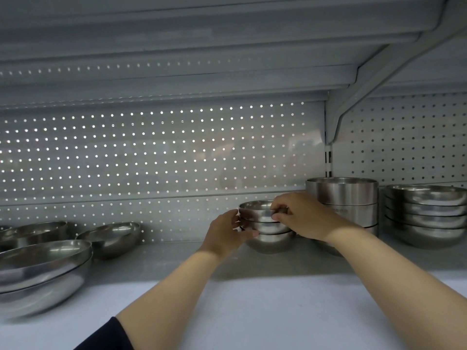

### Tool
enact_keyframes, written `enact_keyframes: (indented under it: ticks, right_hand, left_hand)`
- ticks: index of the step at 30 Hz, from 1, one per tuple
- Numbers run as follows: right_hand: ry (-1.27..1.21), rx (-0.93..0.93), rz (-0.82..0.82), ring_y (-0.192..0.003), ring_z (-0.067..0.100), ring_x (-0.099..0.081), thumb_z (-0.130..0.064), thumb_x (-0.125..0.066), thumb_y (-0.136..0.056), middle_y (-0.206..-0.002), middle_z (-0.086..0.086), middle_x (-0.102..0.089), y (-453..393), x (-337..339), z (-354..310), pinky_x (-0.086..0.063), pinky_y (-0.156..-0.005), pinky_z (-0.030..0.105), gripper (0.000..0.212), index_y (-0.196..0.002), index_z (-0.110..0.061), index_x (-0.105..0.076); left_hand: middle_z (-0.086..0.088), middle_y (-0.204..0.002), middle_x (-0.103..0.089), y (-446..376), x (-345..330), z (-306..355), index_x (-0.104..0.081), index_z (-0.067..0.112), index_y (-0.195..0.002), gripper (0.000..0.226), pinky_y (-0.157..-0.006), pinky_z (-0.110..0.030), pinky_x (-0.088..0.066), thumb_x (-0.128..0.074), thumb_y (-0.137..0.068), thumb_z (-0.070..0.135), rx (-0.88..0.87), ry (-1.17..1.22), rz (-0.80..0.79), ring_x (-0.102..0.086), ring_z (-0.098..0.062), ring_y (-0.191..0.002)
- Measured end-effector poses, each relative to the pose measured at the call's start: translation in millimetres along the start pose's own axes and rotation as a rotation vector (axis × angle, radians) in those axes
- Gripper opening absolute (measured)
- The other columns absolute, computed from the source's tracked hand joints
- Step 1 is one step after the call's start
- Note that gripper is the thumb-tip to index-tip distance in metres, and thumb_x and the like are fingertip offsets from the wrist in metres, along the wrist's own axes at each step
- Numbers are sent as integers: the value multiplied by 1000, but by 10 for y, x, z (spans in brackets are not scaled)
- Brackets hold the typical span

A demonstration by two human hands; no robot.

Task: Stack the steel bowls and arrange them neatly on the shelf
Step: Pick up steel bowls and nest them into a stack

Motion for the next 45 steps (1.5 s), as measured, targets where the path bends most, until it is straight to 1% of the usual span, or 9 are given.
enact_keyframes:
  ticks: [5, 9, 18, 23, 25, 27, 30, 36, 45]
  right_hand:
    - [-24, -14, 37, -80, 7, -56, -25, -59, -90, -95, -3, -64, 20, 50, -47, -45, -74, 22, 16, -102, -17, -67]
    - [-29, 33, 112, -76, 0, -51, -25, -59, -90, -96, -6, -63, 22, 130, -152, -43, -71, 19, 13, -99, -19, -67]
    - [-73, 97, 13, -82, 1, -53, -29, -58, -92, -95, -12, -61, 47, 66, -570, -36, -66, 12, 7, -95, -27, -64]
    - [-122, 125, -31, -75, 2, -57, -31, -65, -85, -86, -18, -64, 130, 1, -1137, -43, -65, 14, 6, -87, -36, -63]
    - [-102, 163, -82, -68, -5, -54, -31, -66, -85, -78, -36, -60, 199, -119, -1475, -42, -63, 11, 12, -92, -39, -61]
    - [-138, 192, -106, -70, -9, -54, -30, -67, -85, -78, -47, -54, 242, -296, -1861, -41, -64, 8, 17, -97, -39, -59]
    - [-196, 153, -114, -83, -2, -57, -38, -66, -84, -109, -29, -55, 207, -626, -2387, -46, -72, 13, 32, -114, -39, -54]
    - [-232, -3, -207, -98, 7, -60, -51, -66, -79, -123, -12, -44, 70, -1294, -2859, -47, -86, 20, 44, -116, -46, -44]
    - [-456, -144, -135, -76, 2, -60, -38, -76, -73, -105, -13, -64, 2, -1508, -2916, -55, -81, 28, 29, -97, -31, -60]
  left_hand:
    - [-1, -106, -67, 5, 20, 21, -62, 12, -112, 43, -86, -25, -50, -76, -72, 14, 20, -41, -7, -64, -18, -100]
    - [-2, -116, -54, 59, 112, 89, -40, 12, -139, 73, -68, -15, -47, -75, -75, 13, 117, -91, -26, -55, -16, -99]
    - [3, -124, -61, 535, 763, 573, -56, 20, -124, 43, -98, -23, -45, -67, -83, 21, 76, -544, 11, -58, -15, -114]
    - [2, -121, -62, 1193, 1774, 484, -57, 21, -125, 43, -95, -25, -45, -64, -83, 21, -55, -758, 75, -58, -15, -110]
    - [5, -121, -62, 1413, 2304, 360, -57, 23, -125, 44, -94, -26, -46, -68, -82, 28, -32, -804, 152, -58, -14, -111]
    - [7, -116, -63, 1611, 2794, 190, -57, 26, -124, 48, -85, -27, -51, -70, -79, 36, 17, -802, 221, -60, -13, -104]
    - [13, -93, -61, 1794, 3181, -116, -59, 25, -119, 52, -59, -14, -44, -74, -74, 43, 60, -740, 175, -59, -5, -79]
    - [14, -99, -61, 1782, 3339, -725, -57, 27, -117, 49, -83, -21, -47, -74, -72, 39, 75, -571, -38, -59, -8, -92]
    - [9, -91, -62, 1704, 3271, -943, -54, 26, -101, 35, -61, -13, -38, -74, -74, 36, -4, -428, -55, -54, -5, -72]
Point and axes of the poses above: each hand's wrist, its own y-axis away from the middle knuckle, its own x-axis out of the back of the hand, z = x × y, the point moved 5 cm from there along -y, towards the middle knuckle
